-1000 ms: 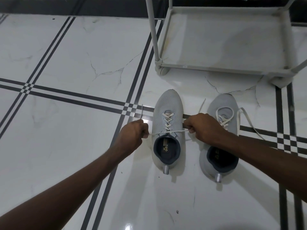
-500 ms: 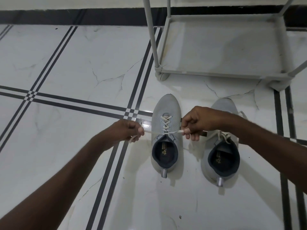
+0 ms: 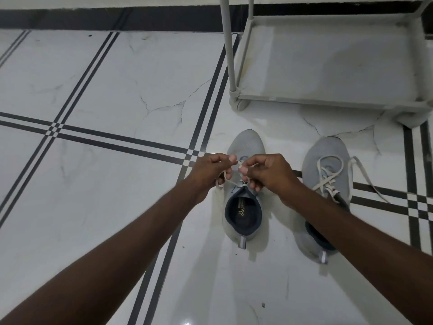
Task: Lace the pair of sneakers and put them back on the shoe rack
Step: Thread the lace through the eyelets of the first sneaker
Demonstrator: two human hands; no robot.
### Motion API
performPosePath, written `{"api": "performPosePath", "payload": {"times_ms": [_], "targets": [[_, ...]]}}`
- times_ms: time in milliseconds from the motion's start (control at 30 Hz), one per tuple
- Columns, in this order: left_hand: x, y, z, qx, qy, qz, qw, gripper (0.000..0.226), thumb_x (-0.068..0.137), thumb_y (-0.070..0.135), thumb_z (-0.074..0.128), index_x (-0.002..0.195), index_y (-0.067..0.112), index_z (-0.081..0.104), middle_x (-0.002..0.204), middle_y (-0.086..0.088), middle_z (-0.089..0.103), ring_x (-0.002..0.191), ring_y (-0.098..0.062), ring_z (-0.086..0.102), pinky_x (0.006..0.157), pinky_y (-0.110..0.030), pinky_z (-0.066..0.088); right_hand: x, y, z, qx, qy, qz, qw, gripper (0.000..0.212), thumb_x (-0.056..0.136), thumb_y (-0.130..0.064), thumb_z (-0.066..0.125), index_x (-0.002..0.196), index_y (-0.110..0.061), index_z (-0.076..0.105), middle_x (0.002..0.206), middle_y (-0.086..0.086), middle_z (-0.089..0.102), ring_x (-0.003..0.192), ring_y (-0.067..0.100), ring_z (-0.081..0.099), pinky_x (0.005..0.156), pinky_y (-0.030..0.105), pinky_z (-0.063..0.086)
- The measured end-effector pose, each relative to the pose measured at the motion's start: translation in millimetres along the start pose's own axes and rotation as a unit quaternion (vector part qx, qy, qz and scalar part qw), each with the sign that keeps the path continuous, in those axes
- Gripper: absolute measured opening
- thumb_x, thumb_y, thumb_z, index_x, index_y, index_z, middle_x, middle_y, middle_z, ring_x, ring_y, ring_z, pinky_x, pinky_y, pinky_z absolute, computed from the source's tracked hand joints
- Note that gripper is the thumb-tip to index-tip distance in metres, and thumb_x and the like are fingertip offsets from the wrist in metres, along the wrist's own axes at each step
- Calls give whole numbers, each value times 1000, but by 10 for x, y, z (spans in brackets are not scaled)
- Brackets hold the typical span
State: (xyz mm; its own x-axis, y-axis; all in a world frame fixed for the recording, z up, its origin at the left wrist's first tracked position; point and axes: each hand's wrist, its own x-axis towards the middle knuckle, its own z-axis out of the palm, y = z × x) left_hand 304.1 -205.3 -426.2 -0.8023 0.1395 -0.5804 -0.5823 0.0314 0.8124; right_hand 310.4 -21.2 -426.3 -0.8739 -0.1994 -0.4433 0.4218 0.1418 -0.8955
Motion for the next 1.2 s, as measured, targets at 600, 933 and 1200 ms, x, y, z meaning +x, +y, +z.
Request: {"api": "performPosePath", "payload": {"times_ms": [600, 933, 1200], "targets": [[112, -177, -18, -120, -96, -85, 985, 14, 96, 1, 55, 100, -1, 68, 85, -12, 69, 71, -12, 67, 64, -17, 55, -27, 7, 79, -124, -2, -62, 990, 31, 91, 6, 54, 102, -21, 66, 78, 15, 70, 53, 29, 70, 53, 41, 61], [35, -155, 12, -128, -87, -75, 985, 12, 96, 3, 56, 92, 3, 68, 78, -8, 68, 68, -10, 65, 64, -16, 53, -32, -36, 85, -147, -24, -85, 985, 29, 90, 5, 58, 105, -18, 66, 74, 14, 71, 47, 20, 67, 49, 30, 58], [20, -120, 87, -74, -69, -82, 991, 15, 97, 19, 59, 103, 6, 65, 79, -4, 62, 62, -7, 53, 56, -16, 42, 80, 95, -1, -93, -45, -34, 994, 24, 90, 2, 60, 107, -13, 55, 66, 10, 69, 53, 26, 62, 52, 35, 54]]}}
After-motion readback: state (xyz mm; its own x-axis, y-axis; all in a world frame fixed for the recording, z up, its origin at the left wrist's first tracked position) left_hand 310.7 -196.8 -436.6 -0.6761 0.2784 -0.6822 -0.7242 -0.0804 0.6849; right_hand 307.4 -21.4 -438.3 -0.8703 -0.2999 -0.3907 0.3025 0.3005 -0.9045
